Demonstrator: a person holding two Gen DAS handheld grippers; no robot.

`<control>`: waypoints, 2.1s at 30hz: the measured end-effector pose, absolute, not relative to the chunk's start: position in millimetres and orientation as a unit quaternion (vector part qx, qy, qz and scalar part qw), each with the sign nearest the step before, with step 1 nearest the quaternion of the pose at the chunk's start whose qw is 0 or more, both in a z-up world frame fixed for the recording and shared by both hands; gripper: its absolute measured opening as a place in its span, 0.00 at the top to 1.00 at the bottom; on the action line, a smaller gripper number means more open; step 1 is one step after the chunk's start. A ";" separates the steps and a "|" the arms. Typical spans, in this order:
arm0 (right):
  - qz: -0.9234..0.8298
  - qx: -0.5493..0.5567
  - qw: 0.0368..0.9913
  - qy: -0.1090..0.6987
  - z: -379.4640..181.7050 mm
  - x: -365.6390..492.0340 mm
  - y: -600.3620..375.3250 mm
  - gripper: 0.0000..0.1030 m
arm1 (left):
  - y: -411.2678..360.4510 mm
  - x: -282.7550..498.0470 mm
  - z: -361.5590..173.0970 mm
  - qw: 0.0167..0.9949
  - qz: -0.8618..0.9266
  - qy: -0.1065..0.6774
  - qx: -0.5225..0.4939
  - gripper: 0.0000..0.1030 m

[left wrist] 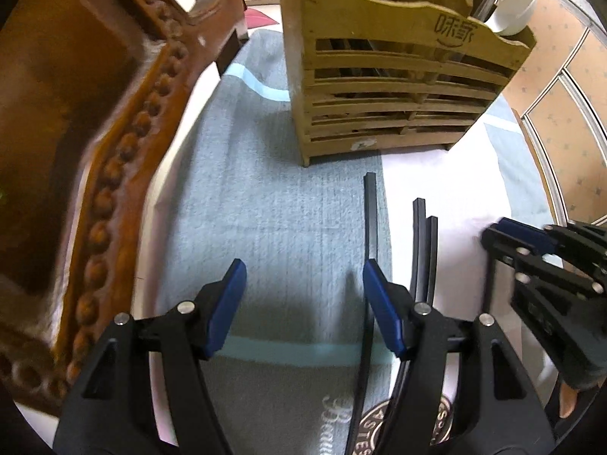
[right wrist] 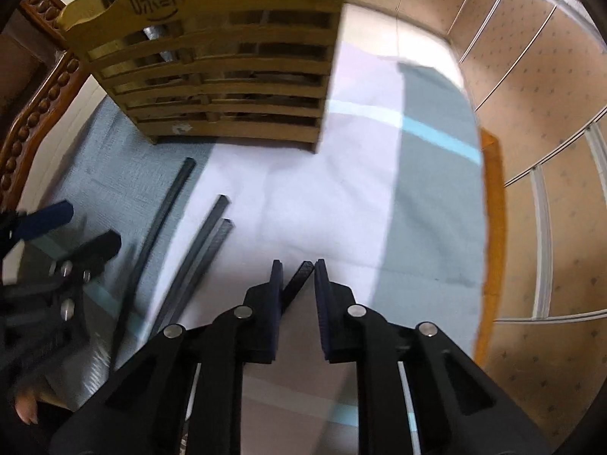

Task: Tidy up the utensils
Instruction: 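Grasp a black chopstick with left tool while right tool grasps another chopstick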

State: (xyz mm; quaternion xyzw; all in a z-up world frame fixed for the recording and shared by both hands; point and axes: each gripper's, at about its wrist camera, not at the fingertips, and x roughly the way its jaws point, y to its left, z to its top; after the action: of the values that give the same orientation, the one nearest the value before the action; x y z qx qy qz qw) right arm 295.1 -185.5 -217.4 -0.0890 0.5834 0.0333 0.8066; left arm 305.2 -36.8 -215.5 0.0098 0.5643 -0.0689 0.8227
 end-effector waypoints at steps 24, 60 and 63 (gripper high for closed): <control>0.054 -0.045 0.801 0.594 -215.1 272.7 -233.6 0.77 | -34.8 290.9 -236.6 0.770 -0.145 0.621 -0.010 0.92; 0.002 -0.018 0.766 0.642 -237.9 296.0 -234.0 0.67 | -35.1 345.1 -232.7 0.796 -0.077 0.599 0.028 0.60; 0.001 -0.030 0.767 0.641 -237.6 296.1 -230.1 0.67 | -37.6 341.9 -231.7 0.797 -0.079 0.598 0.030 0.64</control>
State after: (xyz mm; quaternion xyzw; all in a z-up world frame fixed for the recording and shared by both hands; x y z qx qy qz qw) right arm 296.1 -230.1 -237.6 -0.0304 0.6408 0.0015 0.7671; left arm 341.9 -37.6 -231.7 0.0304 0.5975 -0.0790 0.7974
